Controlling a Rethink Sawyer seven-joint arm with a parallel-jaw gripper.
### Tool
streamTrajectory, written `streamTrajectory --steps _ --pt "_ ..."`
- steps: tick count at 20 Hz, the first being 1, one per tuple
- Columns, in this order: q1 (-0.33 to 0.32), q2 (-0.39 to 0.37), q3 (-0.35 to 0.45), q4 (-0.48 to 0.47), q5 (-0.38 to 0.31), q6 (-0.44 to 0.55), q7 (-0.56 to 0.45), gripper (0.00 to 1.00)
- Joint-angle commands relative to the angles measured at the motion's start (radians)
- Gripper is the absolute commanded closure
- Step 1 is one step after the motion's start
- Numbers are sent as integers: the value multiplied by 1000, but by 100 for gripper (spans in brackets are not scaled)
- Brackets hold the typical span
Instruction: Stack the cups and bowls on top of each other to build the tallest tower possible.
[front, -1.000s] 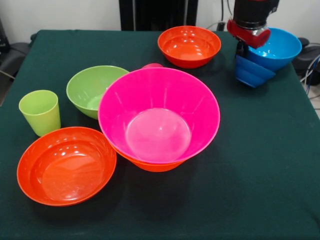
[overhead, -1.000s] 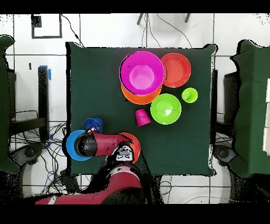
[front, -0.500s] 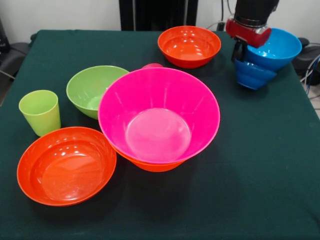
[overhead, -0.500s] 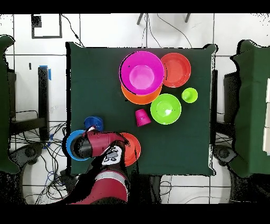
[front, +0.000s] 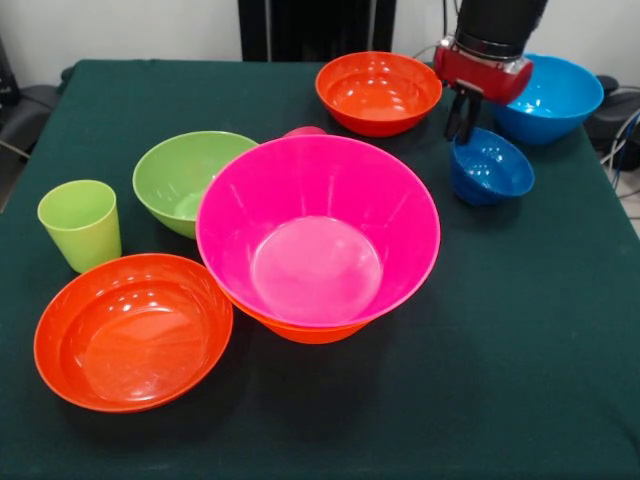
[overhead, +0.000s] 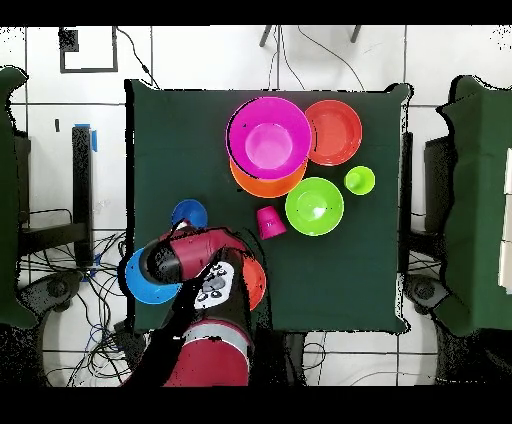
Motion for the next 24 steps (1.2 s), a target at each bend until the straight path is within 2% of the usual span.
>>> streamTrajectory --steps 1,3,7,16,24 --pt "-125 -42 165 -234 -161 206 -378 100" --pt "-149 -46 199 -236 -171 234 -383 100" --pt "-169 -48 230 -212 -186 227 -349 100" --pt "-246 -29 329 -165 -178 234 -342 100" --pt "-276 -20 377 -134 -171 270 -334 100"
